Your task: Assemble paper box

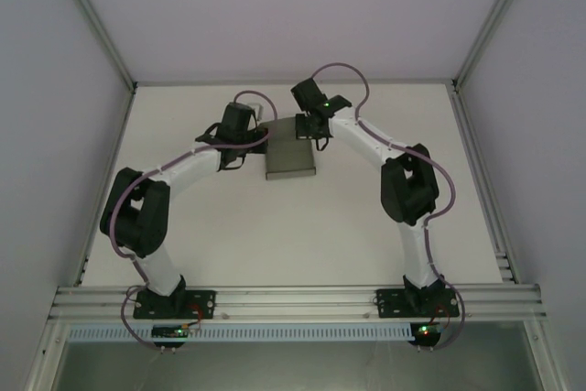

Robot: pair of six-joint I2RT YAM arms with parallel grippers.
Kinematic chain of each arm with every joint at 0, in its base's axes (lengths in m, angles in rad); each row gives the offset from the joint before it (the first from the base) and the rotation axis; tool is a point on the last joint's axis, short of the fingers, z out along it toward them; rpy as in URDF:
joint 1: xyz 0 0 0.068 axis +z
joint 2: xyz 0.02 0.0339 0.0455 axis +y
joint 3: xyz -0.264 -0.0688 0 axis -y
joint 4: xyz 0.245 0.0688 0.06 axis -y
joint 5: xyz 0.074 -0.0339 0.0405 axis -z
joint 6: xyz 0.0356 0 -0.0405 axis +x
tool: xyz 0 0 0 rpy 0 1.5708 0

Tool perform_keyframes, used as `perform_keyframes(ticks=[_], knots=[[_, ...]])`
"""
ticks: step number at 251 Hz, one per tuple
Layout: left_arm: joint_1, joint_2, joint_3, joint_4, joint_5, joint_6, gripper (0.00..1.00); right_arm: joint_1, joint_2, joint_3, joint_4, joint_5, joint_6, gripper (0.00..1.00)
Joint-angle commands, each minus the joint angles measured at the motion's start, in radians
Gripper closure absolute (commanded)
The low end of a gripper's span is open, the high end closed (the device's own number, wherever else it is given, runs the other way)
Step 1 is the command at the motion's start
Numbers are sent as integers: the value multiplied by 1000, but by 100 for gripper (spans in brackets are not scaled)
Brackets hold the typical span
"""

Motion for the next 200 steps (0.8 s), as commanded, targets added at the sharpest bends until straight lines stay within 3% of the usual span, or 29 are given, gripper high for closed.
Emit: perform_keyframes(ticks=[1,79,121,145,200], knots=[[-28,40,-31,-6,138,-47,100,23,-69,-82,241,-104,89,100],[-31,84,-25,37,223,-94,100,21,-130,-239,360,-61,119,100],[-42,85,-66,43,189,-112,100,36,-168,-380,508,-18,120,100],[-44,94,-115,107,236,-165,100,44,-198,-457,566,32,116,100],[-47,69,-95,183,286,-221,100,63,-217,-460,564,53,82,100]])
